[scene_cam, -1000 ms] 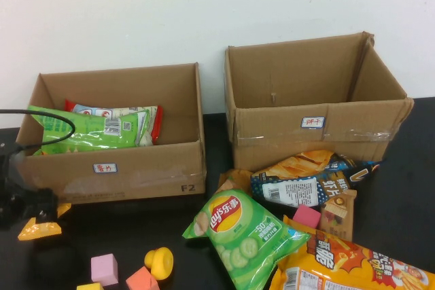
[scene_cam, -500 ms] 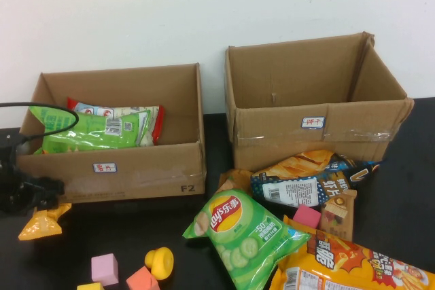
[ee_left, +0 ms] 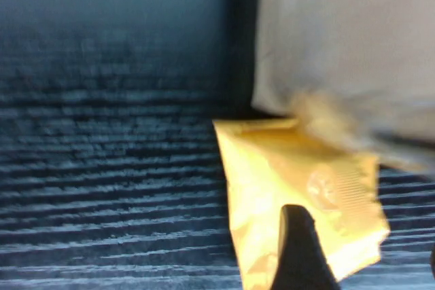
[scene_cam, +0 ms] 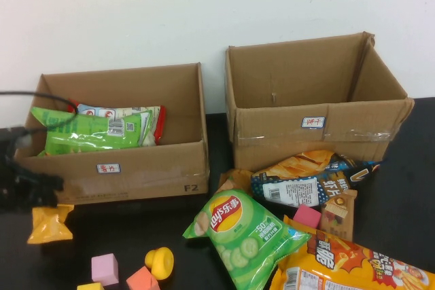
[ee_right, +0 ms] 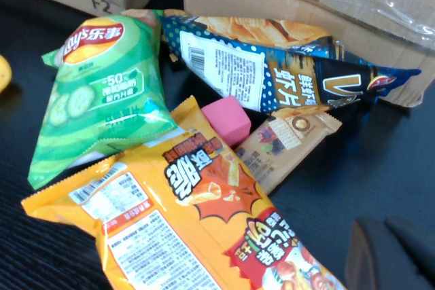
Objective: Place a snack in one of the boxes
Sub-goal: Pick up the biscuit, then place the biscuit in the biscuit box, then pick up the potato chip
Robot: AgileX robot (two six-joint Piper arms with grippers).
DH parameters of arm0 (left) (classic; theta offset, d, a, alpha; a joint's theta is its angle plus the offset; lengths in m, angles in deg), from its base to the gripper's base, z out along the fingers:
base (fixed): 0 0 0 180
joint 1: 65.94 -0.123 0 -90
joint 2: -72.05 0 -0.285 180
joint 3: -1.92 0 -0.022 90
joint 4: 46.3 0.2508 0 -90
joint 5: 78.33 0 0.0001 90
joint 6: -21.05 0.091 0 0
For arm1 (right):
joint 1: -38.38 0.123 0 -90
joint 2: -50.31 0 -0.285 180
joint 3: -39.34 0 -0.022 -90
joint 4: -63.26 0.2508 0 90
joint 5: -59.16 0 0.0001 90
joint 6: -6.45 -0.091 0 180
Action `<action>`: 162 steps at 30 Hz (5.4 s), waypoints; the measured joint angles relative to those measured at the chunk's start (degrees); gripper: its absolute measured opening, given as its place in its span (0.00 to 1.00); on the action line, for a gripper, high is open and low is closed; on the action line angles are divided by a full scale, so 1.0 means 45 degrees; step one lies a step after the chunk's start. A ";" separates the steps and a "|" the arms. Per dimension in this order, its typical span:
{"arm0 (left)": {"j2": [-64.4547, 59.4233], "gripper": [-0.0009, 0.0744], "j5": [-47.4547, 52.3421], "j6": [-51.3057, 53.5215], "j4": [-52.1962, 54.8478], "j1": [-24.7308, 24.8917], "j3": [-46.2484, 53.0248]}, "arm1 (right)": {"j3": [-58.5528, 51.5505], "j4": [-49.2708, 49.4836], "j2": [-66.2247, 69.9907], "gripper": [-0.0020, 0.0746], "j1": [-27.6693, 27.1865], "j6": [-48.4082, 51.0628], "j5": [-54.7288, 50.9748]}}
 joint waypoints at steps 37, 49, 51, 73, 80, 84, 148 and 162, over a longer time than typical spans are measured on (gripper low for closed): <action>0.1175 0.63 -0.5581 0.1573 -0.2373 0.1435 0.4704 | 0.0000 0.0271 0.0000 0.02 0.0000 0.0102 -0.0045; 0.0762 0.84 -0.7908 0.1560 -0.2383 0.2315 0.4674 | 0.0000 0.0271 0.0000 0.02 0.0000 0.0186 -0.0045; 0.0583 0.85 -0.8282 0.1483 -0.2434 0.2315 0.4674 | 0.0000 0.0271 0.0000 0.02 0.0000 0.0205 -0.0045; -0.0945 0.42 -0.8630 -0.0555 -0.0540 0.2315 0.4422 | 0.0000 0.0294 0.0000 0.02 0.0000 0.0316 -0.0045; 0.0133 0.41 -0.5342 -0.1133 -0.0626 0.2620 0.4447 | 0.0000 0.0321 0.0000 0.02 0.0000 0.0316 -0.0045; 0.1528 0.41 -0.3435 -0.1247 -0.1130 0.3160 0.4541 | 0.0000 0.0428 0.0000 0.02 0.0000 0.0336 -0.0045; 0.9257 0.01 0.8177 -0.5187 0.8057 0.8903 -0.9689 | 0.0056 0.2603 -0.2317 0.02 0.0000 0.4862 -0.1473; 1.9326 0.01 0.0866 -0.7252 0.8570 0.8903 0.4148 | 0.0056 0.2681 -0.2385 0.02 0.0791 0.4941 -0.1174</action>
